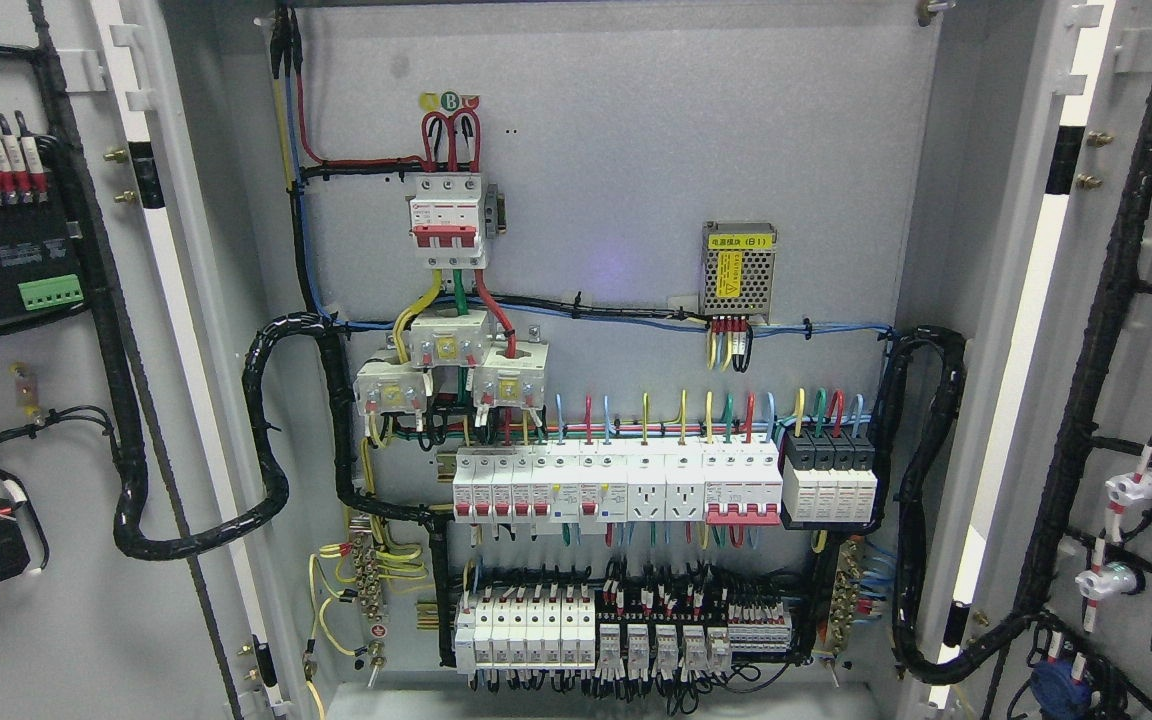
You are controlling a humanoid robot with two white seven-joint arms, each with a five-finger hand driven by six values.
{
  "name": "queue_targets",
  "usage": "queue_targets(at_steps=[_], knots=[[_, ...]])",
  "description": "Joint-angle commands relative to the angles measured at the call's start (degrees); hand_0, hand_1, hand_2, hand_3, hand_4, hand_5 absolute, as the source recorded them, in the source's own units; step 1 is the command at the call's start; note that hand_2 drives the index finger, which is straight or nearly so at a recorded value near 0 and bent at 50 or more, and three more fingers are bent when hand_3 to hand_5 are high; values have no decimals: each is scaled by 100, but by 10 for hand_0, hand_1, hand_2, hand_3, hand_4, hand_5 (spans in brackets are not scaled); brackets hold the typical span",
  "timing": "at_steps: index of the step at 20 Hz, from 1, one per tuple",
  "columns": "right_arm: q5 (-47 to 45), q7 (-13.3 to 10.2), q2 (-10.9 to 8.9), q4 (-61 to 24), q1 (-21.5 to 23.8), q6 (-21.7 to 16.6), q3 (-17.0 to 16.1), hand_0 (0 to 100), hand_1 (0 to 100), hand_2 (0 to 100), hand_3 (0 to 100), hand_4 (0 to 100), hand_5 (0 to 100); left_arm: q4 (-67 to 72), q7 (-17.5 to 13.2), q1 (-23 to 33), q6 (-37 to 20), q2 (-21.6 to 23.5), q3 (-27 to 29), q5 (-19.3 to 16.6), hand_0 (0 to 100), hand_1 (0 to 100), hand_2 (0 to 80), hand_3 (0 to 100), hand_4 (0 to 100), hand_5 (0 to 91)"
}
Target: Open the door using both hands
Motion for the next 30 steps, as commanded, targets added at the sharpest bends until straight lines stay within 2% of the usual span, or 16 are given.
queue_targets(at_steps=[1, 11, 16, 19, 22, 27, 30], knots=[[0, 122, -3, -144, 59, -15, 71, 106, 0, 0, 0, 0, 0, 270, -5, -62, 7, 53, -20, -12, 0, 0, 0, 0, 31, 0], [0, 149, -12, -328, 85, -33, 273, 106, 0, 0, 0, 0, 0, 217, -14, -63, 7, 44, -55, -3, 0, 0, 0, 0, 31, 0], [8, 149, -30, -398, 6, -33, 589, 107, 0, 0, 0, 0, 0, -63, -14, 25, -11, 35, -143, 41, 0, 0, 0, 0, 31, 0], [52, 158, -30, -398, -38, -33, 669, 107, 0, 0, 0, 0, 0, -274, -14, 148, -11, 52, -292, 190, 0, 0, 0, 0, 31, 0], [61, 158, -30, -398, -169, -33, 879, 107, 0, 0, 0, 0, 0, -485, -14, 315, -11, 26, -301, 208, 0, 0, 0, 0, 31, 0], [79, 158, -30, -398, -240, -24, 1038, 107, 0, 0, 0, 0, 0, -933, -23, 666, -19, -35, -345, 261, 0, 0, 0, 0, 31, 0], [79, 307, -30, -398, -240, -24, 1134, 107, 0, 0, 0, 0, 0, -1197, -23, 860, -37, -114, -345, 261, 0, 0, 0, 0, 31, 0]])
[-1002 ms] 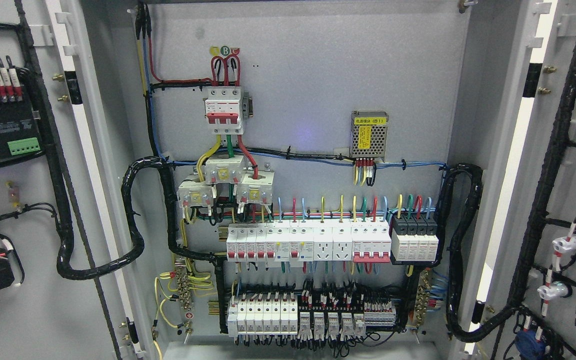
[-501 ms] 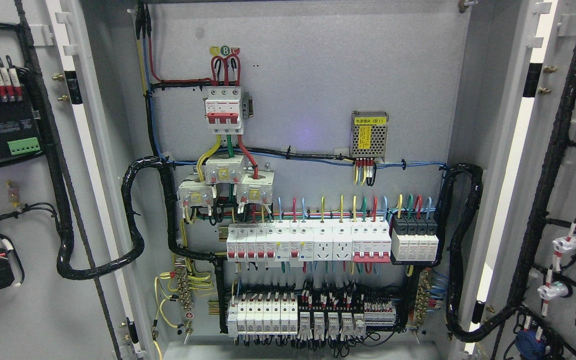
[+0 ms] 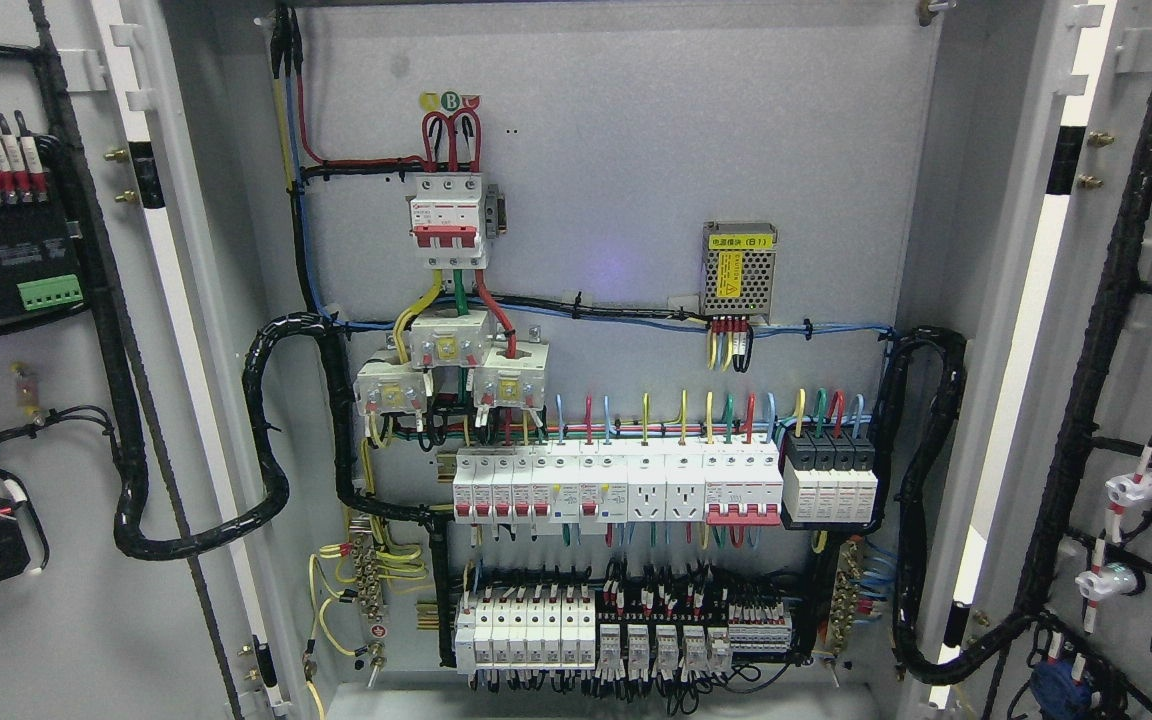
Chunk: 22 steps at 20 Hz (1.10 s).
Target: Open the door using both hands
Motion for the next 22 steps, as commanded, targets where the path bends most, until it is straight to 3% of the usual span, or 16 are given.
queue_targets(at_steps=[1, 9, 16, 20, 22], knots=[[15, 131, -6, -50, -58, 6, 423, 107, 0, 0, 0, 0, 0, -840, -8, 417, -16, -137, -101, 38, 0, 0, 0, 0, 32, 0], [181, 132, 11, -23, -67, 6, 748, 107, 0, 0, 0, 0, 0, -1685, 1, 866, -25, -454, -644, -15, 0, 0, 0, 0, 32, 0], [639, 132, 125, 398, -207, 6, 1749, 107, 0, 0, 0, 0, 0, -1975, 10, 1270, 19, -471, -1558, -181, 0, 0, 0, 0, 31, 0], [875, 123, 441, 1012, -207, 6, 2303, 106, 0, 0, 0, 0, 0, -2151, 10, 1542, 10, -699, -2305, -321, 0, 0, 0, 0, 32, 0], [982, 132, 608, 1381, -155, 6, 2479, 106, 0, 0, 0, 0, 0, -2125, 10, 1744, 10, -962, -2569, -899, 0, 0, 0, 0, 31, 0]])
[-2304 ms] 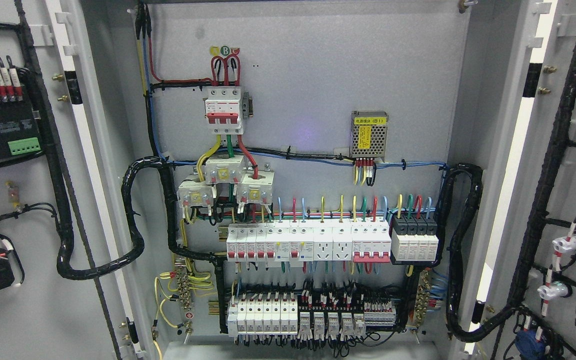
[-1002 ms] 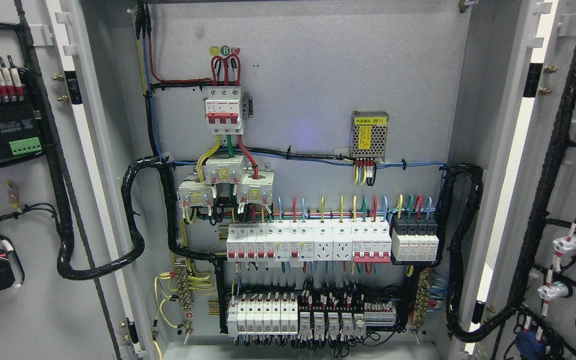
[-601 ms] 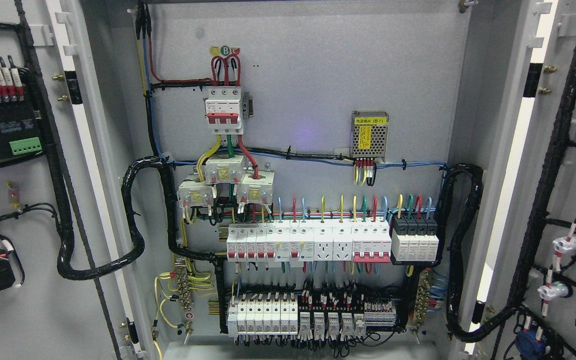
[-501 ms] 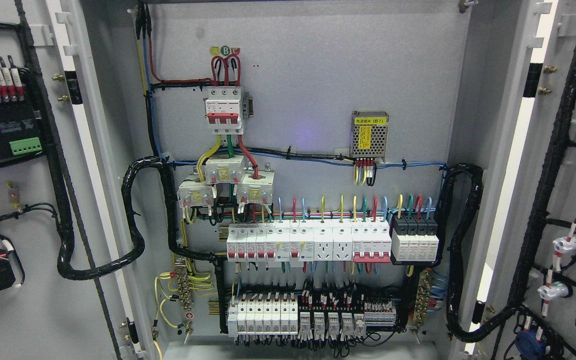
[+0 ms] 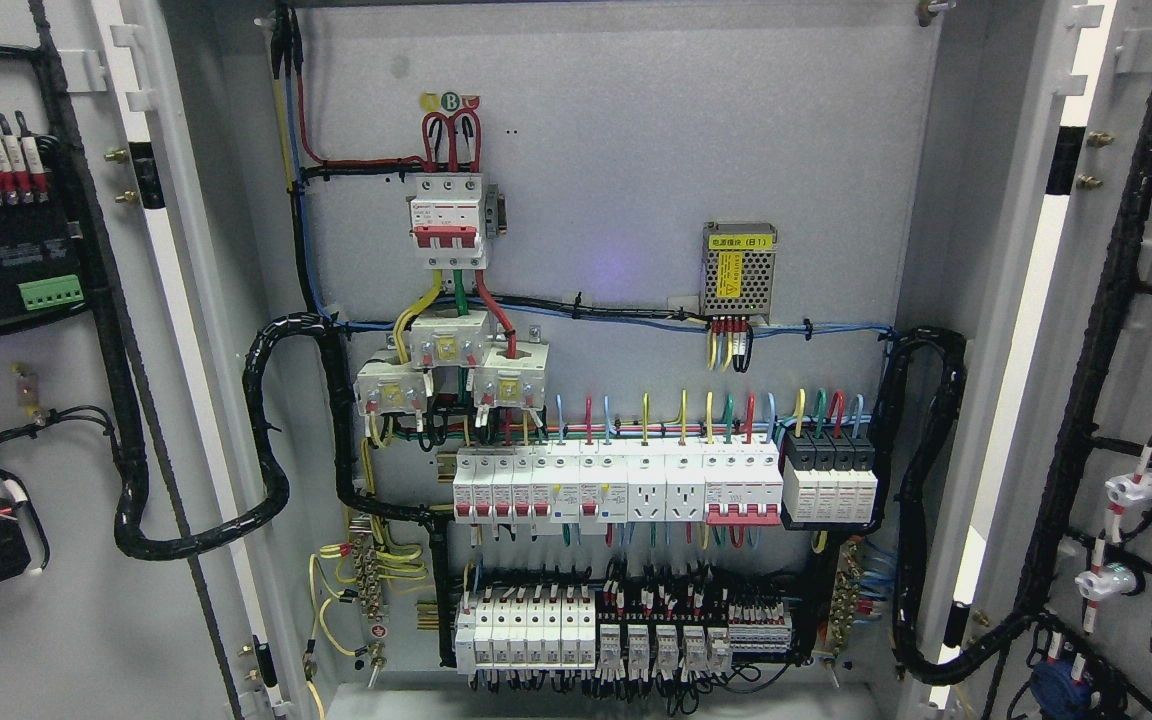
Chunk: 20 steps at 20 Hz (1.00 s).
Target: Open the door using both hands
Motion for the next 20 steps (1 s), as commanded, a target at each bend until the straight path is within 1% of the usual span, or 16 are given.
queue_targets(at_steps=[1, 2, 4, 5, 6, 9, 11, 14, 16, 18, 20], knots=[[333, -21, 480, 1101, 56, -8, 1193, 106, 0, 0, 0, 0, 0, -462, 2, 559, 7, -733, -1423, -887, 0, 0, 0, 0, 31, 0], [341, -21, 532, 1198, 161, -17, 1299, 107, 0, 0, 0, 0, 0, -418, 2, 708, 7, -953, -1546, -1107, 0, 0, 0, 0, 31, 0], [350, -12, 577, 1330, 372, -17, 1431, 107, 0, 0, 0, 0, 0, -251, 2, 937, 25, -1279, -1687, -1494, 0, 0, 0, 0, 32, 0], [411, -21, 647, 1400, 451, -17, 1492, 107, 0, 0, 0, 0, 0, -120, 10, 973, 42, -1394, -1749, -1661, 0, 0, 0, 0, 32, 0], [525, -21, 717, 1488, 530, -17, 1502, 107, 0, 0, 0, 0, 0, 64, 28, 974, 103, -1403, -1801, -1733, 0, 0, 0, 0, 32, 0], [868, -21, 893, 1971, 794, -43, 1502, 107, 0, 0, 0, 0, 0, 697, 274, 965, 594, -1404, -1863, -1742, 0, 0, 0, 0, 32, 0], [930, -30, 1042, 2366, 943, -96, 1502, 106, 0, 0, 0, 0, 0, 1083, 274, 956, 797, -1404, -1864, -1725, 0, 0, 0, 0, 31, 0], [922, -21, 1262, 3007, 1207, -201, 1519, 106, 0, 0, 0, 0, 0, 1637, 257, 965, 807, -1404, -1855, -1716, 0, 0, 0, 0, 31, 0], [913, -21, 1429, 3508, 1304, -341, 1615, 107, 0, 0, 0, 0, 0, 1980, 239, 965, 798, -1404, -1828, -1716, 0, 0, 0, 0, 31, 0], [913, -21, 1473, 3992, 1322, -525, 1739, 106, 0, 0, 0, 0, 0, 2306, 230, 982, 798, -1404, -1802, -1698, 0, 0, 0, 0, 31, 0], [913, -21, 1561, 4422, 1330, -579, 1774, 107, 0, 0, 0, 0, 0, 2666, 221, 1035, 807, -1395, -1784, -1698, 0, 0, 0, 0, 31, 0]])
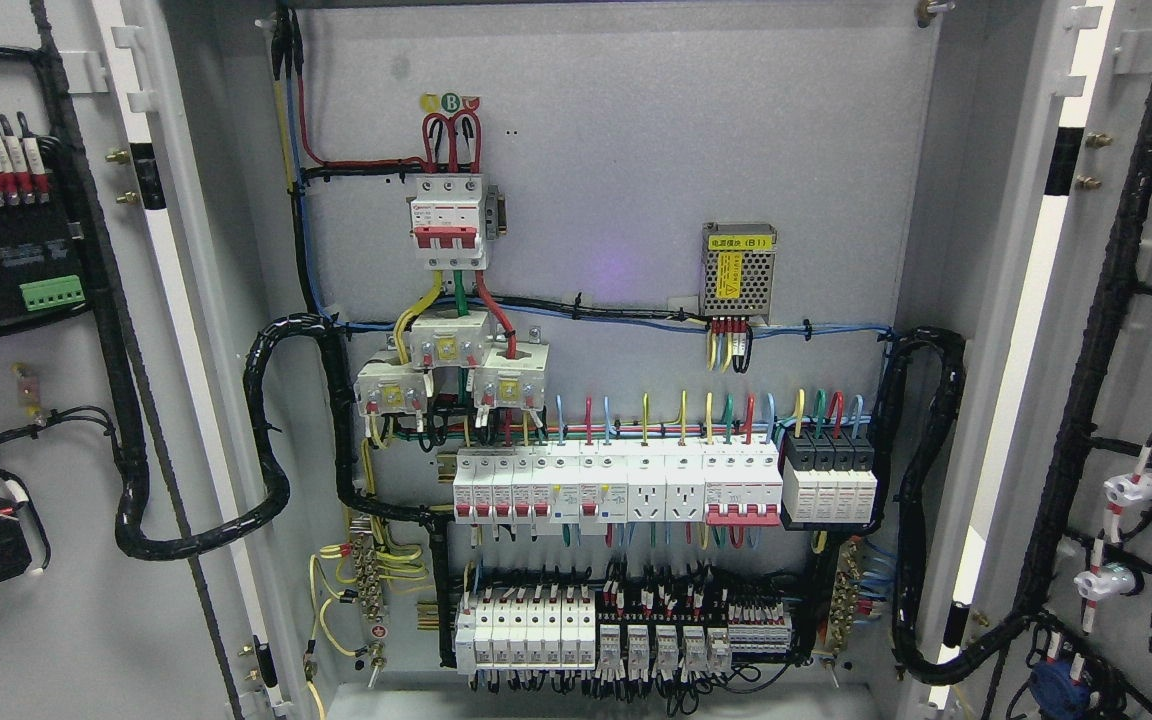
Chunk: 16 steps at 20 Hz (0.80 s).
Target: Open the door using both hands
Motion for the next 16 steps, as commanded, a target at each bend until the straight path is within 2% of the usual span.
queue_targets(at_steps=[1, 5, 9, 11, 16], knots=[[57, 22, 621, 2171, 204, -263, 453, 107, 0, 0, 0, 0, 0, 1668, -45, 107, 15, -225, -280, -48, 0, 0, 0, 0, 31, 0], [84, 22, 832, 3128, 134, -263, 436, 107, 0, 0, 0, 0, 0, 2652, -54, 107, 24, -225, -289, -110, 0, 0, 0, 0, 30, 0], [136, 22, 1236, 4340, -85, -219, 410, 106, 0, 0, 0, 0, 0, 3672, -98, 28, 50, -251, -333, -145, 0, 0, 0, 0, 31, 0], [136, 13, 1508, 5200, -436, -202, 366, 106, 0, 0, 0, 0, 0, 4173, -107, -85, 102, -304, -350, -154, 0, 0, 0, 0, 31, 0], [136, 22, 2106, 7513, -1587, -201, 261, 107, 0, 0, 0, 0, 0, 5482, -115, -691, 805, -681, -289, -154, 0, 0, 0, 0, 31, 0]])
